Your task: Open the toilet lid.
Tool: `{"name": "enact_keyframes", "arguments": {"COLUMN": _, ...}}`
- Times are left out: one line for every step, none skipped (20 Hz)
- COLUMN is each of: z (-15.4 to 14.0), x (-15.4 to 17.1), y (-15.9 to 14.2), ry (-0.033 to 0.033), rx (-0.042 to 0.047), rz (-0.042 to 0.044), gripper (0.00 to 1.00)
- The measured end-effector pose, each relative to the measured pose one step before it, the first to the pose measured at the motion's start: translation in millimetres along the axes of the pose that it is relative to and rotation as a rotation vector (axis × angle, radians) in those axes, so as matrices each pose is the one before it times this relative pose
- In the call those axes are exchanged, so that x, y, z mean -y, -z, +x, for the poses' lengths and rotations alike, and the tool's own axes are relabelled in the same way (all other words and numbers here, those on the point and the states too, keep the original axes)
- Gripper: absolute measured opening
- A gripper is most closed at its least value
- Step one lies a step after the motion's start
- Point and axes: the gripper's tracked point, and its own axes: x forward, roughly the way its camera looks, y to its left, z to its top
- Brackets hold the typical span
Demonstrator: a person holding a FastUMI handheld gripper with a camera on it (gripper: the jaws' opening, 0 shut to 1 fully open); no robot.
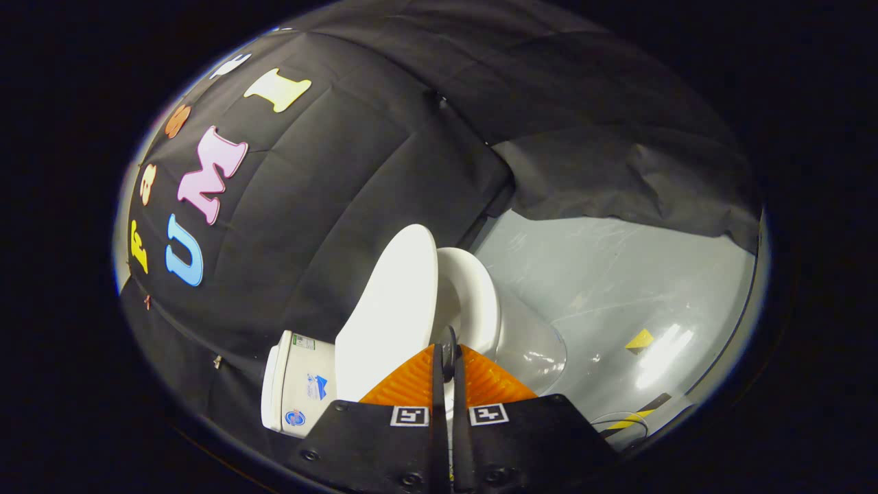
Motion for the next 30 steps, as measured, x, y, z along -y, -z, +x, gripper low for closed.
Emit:
{"name": "enact_keyframes", "arguments": {"z": -3.35, "x": -7.32, "y": -0.71, "ry": 0.00734, "rx": 0.01987, "rz": -0.04239, "gripper": 0.07}}
{"name": "enact_keyframes", "arguments": {"z": -2.96, "x": -7.38, "y": -2.12, "ry": 0.01122, "rx": 0.01756, "rz": -0.03533, "gripper": 0.07}}
{"name": "enact_keyframes", "arguments": {"z": -3.27, "x": -7.03, "y": -3.36, "ry": 0.01205, "rx": 0.01455, "rz": -0.02677, "gripper": 0.07}}
{"name": "enact_keyframes", "arguments": {"z": -3.87, "x": -6.88, "y": -3.88, "ry": 0.0101, "rx": 0.01098, "rz": -0.02451, "gripper": 0.07}}
{"name": "enact_keyframes", "arguments": {"z": -4.25, "x": -6.98, "y": -3.87, "ry": 0.0068, "rx": 0.01057, "rz": -0.01534, "gripper": 0.07}}
{"name": "enact_keyframes", "arguments": {"z": -3.87, "x": -7.58, "y": -2.71, "ry": 0.00131, "rx": 0.0082, "rz": -0.00518, "gripper": 0.07}}
{"name": "enact_keyframes", "arguments": {"z": -4.15, "x": -9.74, "y": -3.58, "ry": -0.00266, "rx": 0.00909, "rz": 0.00197, "gripper": 0.07}}
{"name": "enact_keyframes", "arguments": {"z": -4.57, "x": -10.08, "y": -3.99, "ry": -0.00591, "rx": 0.00906, "rz": 0.00115, "gripper": 0.07}}
{"name": "enact_keyframes", "arguments": {"z": -5.49, "x": -10.73, "y": -2.58, "ry": -0.00907, "rx": 0.0086, "rz": -0.00688, "gripper": 0.07}}
{"name": "enact_keyframes", "arguments": {"z": -6.03, "x": -12.1, "y": -3.14, "ry": -0.01182, "rx": 0.01013, "rz": -0.01037, "gripper": 0.07}}
{"name": "enact_keyframes", "arguments": {"z": -4.85, "x": -14.0, "y": -2.83, "ry": -0.0152, "rx": 0.0129, "rz": -0.01005, "gripper": 0.07}}
{"name": "enact_keyframes", "arguments": {"z": -5.23, "x": -15.35, "y": -2.81, "ry": -0.01954, "rx": 0.01261, "rz": -0.01196, "gripper": 0.07}}
{"name": "enact_keyframes", "arguments": {"z": -1.91, "x": -16.55, "y": -2.6, "ry": -0.0156, "rx": 0.006, "rz": -0.0236, "gripper": 0.07}}
{"name": "enact_keyframes", "arguments": {"z": -2.29, "x": -16.17, "y": -1.91, "ry": -0.01157, "rx": 0.00978, "rz": -0.02972, "gripper": 0.07}}
{"name": "enact_keyframes", "arguments": {"z": -3.01, "x": -15.59, "y": -0.85, "ry": 0.00509, "rx": 0.0105, "rz": -0.04323, "gripper": 0.07}}
{"name": "enact_keyframes", "arguments": {"z": -0.48, "x": -10.97, "y": -2.25, "ry": 0.0176, "rx": 0.01151, "rz": -0.04635, "gripper": 0.07}}
{"name": "enact_keyframes", "arguments": {"z": -1.01, "x": -6.54, "y": -2.38, "ry": 0.02762, "rx": 0.01354, "rz": -0.04346, "gripper": 0.07}}
{"name": "enact_keyframes", "arguments": {"z": -2.04, "x": -4.87, "y": -1.88, "ry": 0.02332, "rx": 0.00955, "rz": -0.03615, "gripper": 0.07}}
{"name": "enact_keyframes", "arguments": {"z": -1.28, "x": -4.73, "y": -2.41, "ry": 0.0165, "rx": 0.0134, "rz": -0.0231, "gripper": 0.07}}
{"name": "enact_keyframes", "arguments": {"z": -3.02, "x": -7.11, "y": -3.14, "ry": 0.00624, "rx": 0.01218, "rz": -0.01081, "gripper": 0.07}}
{"name": "enact_keyframes", "arguments": {"z": -3.11, "x": -7.92, "y": -2.57, "ry": -0.00102, "rx": 0.01107, "rz": -0.00416, "gripper": 0.07}}
{"name": "enact_keyframes", "arguments": {"z": -2.03, "x": -8.57, "y": 0.64, "ry": 0.00116, "rx": 0.00776, "rz": -0.00484, "gripper": 0.07}}
{"name": "enact_keyframes", "arguments": {"z": -1.89, "x": -6.56, "y": -1.61, "ry": 0.00285, "rx": 0.00645, "rz": -0.00826, "gripper": 0.07}}
{"name": "enact_keyframes", "arguments": {"z": -1.06, "x": -6.66, "y": 0.14, "ry": 0.00538, "rx": 0.00496, "rz": -0.01004, "gripper": 0.07}}
{"name": "enact_keyframes", "arguments": {"z": -2.23, "x": -5.08, "y": -1.41, "ry": 0.00514, "rx": 0.00599, "rz": -0.00988, "gripper": 0.07}}
{"name": "enact_keyframes", "arguments": {"z": -1.0, "x": -6.9, "y": -0.68, "ry": 0.00272, "rx": 0.00448, "rz": -0.01078, "gripper": 0.07}}
{"name": "enact_keyframes", "arguments": {"z": -2.17, "x": -5.93, "y": -1.89, "ry": 0.00211, "rx": 0.00815, "rz": -0.01555, "gripper": 0.07}}
{"name": "enact_keyframes", "arguments": {"z": -2.16, "x": -5.99, "y": -1.95, "ry": 0.00192, "rx": 0.00676, "rz": -0.0159, "gripper": 0.07}}
{"name": "enact_keyframes", "arguments": {"z": -0.63, "x": -5.5, "y": -1.5, "ry": 0.00358, "rx": 0.00779, "rz": -0.01903, "gripper": 0.07}}
{"name": "enact_keyframes", "arguments": {"z": -1.8, "x": -6.06, "y": -1.05, "ry": 0.00471, "rx": 0.00958, "rz": -0.02117, "gripper": 0.07}}
